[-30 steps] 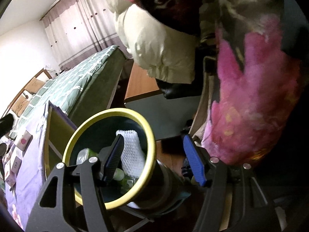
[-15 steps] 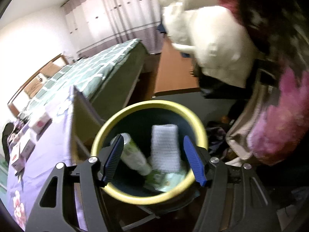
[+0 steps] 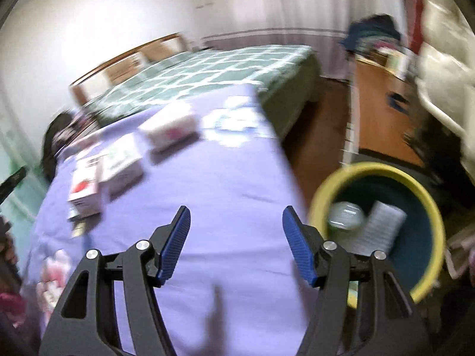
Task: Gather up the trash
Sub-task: 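Grasp the pink strawberry milk carton with the right gripper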
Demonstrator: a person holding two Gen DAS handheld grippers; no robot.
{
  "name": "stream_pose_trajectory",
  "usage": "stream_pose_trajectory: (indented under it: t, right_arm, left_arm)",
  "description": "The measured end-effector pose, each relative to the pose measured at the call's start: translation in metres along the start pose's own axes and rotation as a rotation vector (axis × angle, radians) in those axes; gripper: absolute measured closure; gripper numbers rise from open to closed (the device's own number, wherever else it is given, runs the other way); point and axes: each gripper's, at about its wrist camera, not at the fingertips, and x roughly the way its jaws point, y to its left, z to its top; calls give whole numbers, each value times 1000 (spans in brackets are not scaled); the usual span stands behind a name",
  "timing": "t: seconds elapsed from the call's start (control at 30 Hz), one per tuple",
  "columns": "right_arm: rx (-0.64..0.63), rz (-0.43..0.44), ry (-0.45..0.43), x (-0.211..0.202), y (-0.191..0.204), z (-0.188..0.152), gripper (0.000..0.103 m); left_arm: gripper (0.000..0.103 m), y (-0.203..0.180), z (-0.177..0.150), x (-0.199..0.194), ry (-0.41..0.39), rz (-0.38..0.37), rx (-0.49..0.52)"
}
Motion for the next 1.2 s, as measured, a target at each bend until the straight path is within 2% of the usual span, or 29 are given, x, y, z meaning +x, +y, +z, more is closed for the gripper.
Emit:
stream_pose_trajectory:
  t: [0.2, 0.3, 0.5, 0.57, 0.83, 0.93, 1.07, 1.1, 1.13, 1.2]
  right_arm:
    - [-154, 152, 22, 18, 91, 18, 41]
    - [-211, 193, 32, 27, 124, 20, 41]
    - [-290, 276, 56, 51, 174, 17, 40]
    - [-306, 279, 70, 62, 184, 16, 36]
    - [-292, 279, 133, 89, 191, 12, 36]
    - [-291, 277, 146, 95, 194, 8, 46]
    - [-282, 298, 147, 104, 198, 9, 46]
    - [-277, 295, 150, 105, 198, 9, 47]
    - [-273, 296, 154, 105, 197, 10, 54]
    - [-269, 299, 139, 101, 195, 10, 55]
  left_arm:
    - [9, 28, -15, 18, -27, 67, -29]
    - [8, 26, -18, 28, -12, 80, -23]
    - [5, 39, -22, 34, 10, 126, -76]
    - [5, 44, -23, 36, 20, 138, -96]
    - [5, 49, -27, 37, 40, 146, -112]
    - [5, 46, -28, 38, 43, 140, -102]
    - [5, 37, -28, 37, 47, 124, -79]
    - [5, 35, -28, 37, 45, 121, -75]
    - [5, 33, -28, 36, 41, 118, -69]
    - [5, 31, -29, 34, 35, 113, -63]
